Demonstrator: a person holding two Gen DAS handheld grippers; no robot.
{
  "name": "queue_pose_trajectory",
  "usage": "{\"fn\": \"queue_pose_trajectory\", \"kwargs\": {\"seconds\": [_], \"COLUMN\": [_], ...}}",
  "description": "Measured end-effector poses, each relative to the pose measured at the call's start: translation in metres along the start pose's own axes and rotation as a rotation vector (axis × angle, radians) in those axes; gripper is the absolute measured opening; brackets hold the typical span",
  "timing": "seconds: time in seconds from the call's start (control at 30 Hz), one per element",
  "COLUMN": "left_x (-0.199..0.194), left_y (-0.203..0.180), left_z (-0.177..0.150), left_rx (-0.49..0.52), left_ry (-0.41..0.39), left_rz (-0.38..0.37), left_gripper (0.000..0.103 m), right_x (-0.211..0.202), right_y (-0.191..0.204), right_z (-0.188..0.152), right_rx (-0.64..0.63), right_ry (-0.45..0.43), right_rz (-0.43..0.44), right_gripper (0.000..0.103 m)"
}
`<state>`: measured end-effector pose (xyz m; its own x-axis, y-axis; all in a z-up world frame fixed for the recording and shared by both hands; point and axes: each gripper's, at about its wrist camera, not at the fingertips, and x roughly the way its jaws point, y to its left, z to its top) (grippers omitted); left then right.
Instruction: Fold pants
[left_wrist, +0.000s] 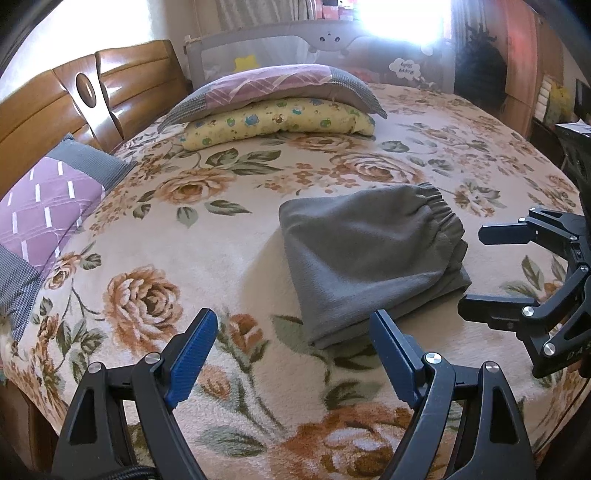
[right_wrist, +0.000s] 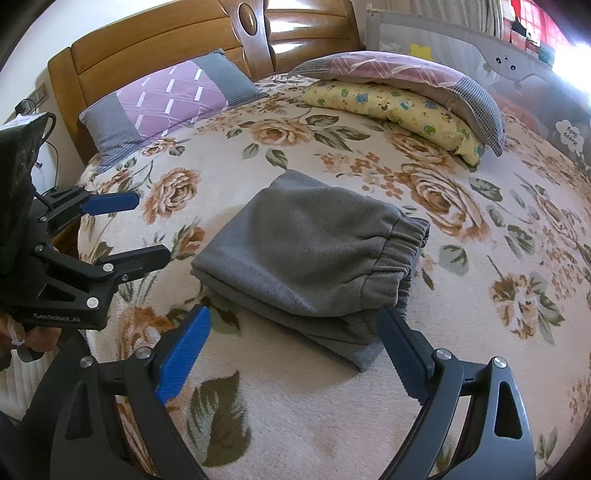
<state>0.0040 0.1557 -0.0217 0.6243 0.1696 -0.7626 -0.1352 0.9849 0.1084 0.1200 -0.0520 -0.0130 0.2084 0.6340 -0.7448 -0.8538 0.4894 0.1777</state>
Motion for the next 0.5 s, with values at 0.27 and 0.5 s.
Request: {"fn": "queue_pose_trajectory", "kwargs": {"seconds": [0.27,0.5], "left_x": [0.0006,0.0022], "left_y": [0.0002,-0.0006], "left_z": [-0.0003,0.0], "left_rx": [0.001,0.003], "left_ry": [0.002,0.007], "left_rz": [-0.003,-0.005], "left_gripper": [0.085,0.085], "right_x": [0.0007,0.0002], "right_y": [0.0004,-0.0001], "right_z": [0.0,0.0005], "right_rx": [-0.001,0.002], "right_ry": [0.0,0.0], "right_rz": [-0.002,0.0], "right_gripper": [0.092,0.092]}}
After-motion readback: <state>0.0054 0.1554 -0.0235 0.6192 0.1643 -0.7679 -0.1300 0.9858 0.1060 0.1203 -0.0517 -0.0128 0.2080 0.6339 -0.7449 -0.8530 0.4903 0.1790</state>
